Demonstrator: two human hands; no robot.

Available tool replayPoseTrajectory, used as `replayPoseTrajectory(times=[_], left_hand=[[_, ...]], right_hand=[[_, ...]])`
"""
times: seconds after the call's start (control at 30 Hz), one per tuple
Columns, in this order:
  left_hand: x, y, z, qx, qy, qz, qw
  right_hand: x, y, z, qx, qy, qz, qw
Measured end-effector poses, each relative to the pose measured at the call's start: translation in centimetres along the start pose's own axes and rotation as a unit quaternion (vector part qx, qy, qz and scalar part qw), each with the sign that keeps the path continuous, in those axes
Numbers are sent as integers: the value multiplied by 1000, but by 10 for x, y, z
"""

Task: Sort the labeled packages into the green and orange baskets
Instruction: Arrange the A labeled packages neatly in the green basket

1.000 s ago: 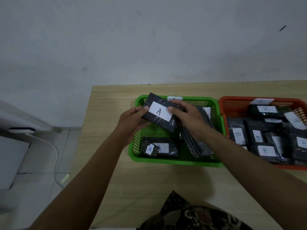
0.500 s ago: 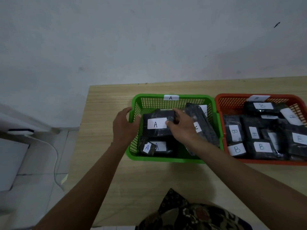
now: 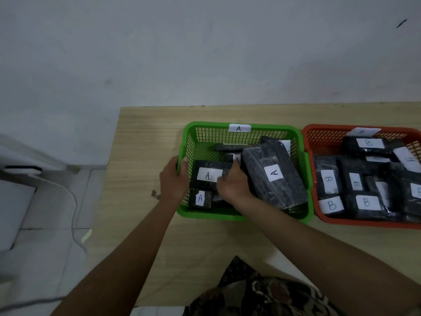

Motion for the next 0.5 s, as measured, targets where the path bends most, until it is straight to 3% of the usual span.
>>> replayPoseTrajectory(times=[0.13,0.23,0.3,0.37,0.5], left_hand=[[1,1,1,16,-1,-14,1000],[1,1,1,32,9,-18,999],[2,1,2,31,11,-18,999],[3,0,2,32,8,-16,999],[3,1,2,37,12,-16,999]], right_hand=[[8,-4,5,-16,60,-23,998],[6,-8,14,-12,150,34,988],[-8,-14,24,-54,249,67,965],[-28,-24,36,-116,325,33,938],[-47,-48,54,-201,374,-37,904]])
Point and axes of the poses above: each hand's wrist, its own y-axis away from the middle knuckle, its own x-axis out of the palm, z = x × y, the point moved 1 cm from there along -y, towards the middle knuckle, and after that the axes turned 4 degrees about -x, right-handed, at the moved point
